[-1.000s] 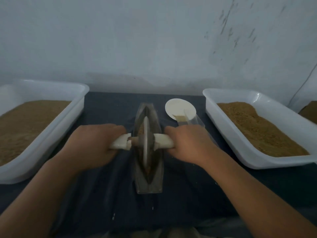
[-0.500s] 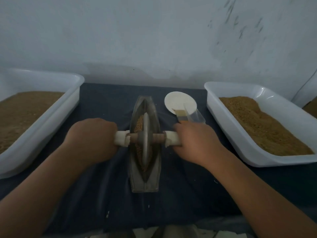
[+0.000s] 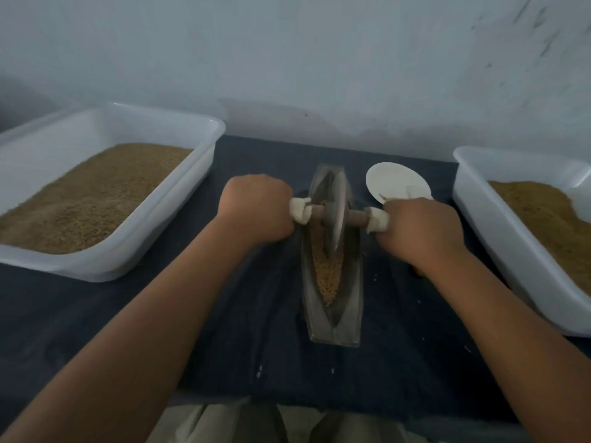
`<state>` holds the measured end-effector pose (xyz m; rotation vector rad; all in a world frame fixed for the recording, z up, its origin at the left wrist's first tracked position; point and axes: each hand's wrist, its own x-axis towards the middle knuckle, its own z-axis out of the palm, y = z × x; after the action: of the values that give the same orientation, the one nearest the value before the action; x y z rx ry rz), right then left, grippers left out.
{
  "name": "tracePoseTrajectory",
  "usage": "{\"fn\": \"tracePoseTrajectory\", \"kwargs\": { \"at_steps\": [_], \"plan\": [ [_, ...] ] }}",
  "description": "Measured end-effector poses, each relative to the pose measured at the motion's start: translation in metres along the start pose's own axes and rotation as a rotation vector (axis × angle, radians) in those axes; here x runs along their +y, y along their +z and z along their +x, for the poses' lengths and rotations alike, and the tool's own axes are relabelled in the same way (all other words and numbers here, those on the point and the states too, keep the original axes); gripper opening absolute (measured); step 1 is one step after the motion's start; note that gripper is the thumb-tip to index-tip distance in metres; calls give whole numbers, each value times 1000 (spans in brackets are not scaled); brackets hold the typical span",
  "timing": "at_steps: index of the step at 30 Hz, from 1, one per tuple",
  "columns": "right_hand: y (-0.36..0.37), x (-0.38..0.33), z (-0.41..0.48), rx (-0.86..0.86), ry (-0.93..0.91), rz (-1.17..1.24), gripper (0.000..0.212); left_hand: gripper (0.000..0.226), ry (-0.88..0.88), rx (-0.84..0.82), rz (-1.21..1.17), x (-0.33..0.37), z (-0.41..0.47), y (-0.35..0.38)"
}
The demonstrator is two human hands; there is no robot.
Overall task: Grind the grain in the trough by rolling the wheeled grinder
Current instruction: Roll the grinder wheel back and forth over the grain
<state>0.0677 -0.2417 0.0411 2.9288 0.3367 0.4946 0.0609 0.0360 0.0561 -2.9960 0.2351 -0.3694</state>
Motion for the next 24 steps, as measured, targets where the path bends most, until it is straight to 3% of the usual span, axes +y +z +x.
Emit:
{"fn": "tracePoseTrajectory", "kwargs": {
  "at_steps": [3,7,14,21,24],
  "plan": [
    [-11,8,-28,30,-134,-14,33,19,62,-21,11,-5,-33,-3],
    [-13,18,-36,-76,-217,75,29,20,74,-7,37,-6,-55,-1],
    [6,3,20,-3,-37,21,38,18,-30,-46,-39,-5,1,-1],
    [-3,8,-36,-7,-89,87,40,22,168,49,44,-12,-24,5],
    [-11,9,-43,8,-104,98,38,24,169,86,55,-16,-26,14]
  ]
}}
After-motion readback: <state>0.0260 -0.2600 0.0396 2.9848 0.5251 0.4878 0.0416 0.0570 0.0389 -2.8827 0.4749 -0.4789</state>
